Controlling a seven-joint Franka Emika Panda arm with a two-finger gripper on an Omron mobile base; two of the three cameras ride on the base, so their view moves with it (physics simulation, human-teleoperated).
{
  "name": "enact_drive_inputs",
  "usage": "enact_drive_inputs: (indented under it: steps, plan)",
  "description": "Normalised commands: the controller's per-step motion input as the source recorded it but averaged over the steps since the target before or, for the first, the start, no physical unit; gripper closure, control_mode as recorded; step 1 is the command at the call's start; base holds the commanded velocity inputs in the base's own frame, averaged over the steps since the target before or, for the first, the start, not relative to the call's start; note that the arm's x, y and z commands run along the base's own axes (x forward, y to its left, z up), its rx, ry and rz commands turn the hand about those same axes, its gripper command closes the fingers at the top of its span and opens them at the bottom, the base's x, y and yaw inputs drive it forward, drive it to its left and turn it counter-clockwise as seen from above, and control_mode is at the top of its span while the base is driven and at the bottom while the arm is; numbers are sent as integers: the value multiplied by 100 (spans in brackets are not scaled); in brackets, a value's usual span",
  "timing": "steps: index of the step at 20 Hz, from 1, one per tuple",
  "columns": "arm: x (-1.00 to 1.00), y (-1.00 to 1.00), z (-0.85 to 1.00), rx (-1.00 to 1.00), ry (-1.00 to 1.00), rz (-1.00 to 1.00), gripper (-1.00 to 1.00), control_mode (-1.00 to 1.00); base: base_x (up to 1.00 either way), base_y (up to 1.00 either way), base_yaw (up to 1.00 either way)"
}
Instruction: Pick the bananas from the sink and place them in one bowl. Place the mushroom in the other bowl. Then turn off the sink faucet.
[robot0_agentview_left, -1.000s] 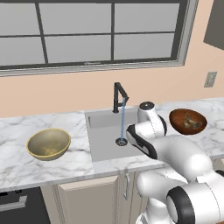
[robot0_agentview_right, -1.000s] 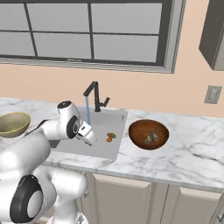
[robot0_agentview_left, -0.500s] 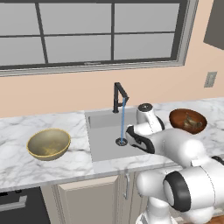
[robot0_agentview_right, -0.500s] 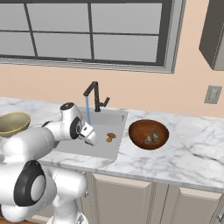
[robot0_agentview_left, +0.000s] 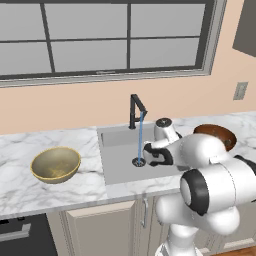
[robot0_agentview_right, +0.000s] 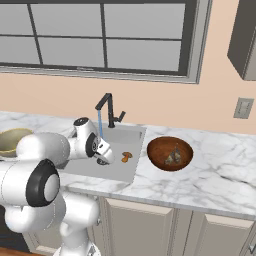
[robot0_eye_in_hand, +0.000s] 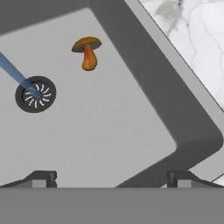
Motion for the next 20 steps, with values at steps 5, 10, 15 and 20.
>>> enact_drive_inputs:
  steps: [5,10,15,20]
  plan:
    - [18,-12,-7,0,0,0,-100,-100,0,0,0]
    - [14,-7,-15,0,0,0,-100,-100,0,0,0]
    - [13,-1,-27,0,0,0,-100,-100,0,0,0]
    - [17,-2,-14,0,0,-1,-100,-100,0,0,0]
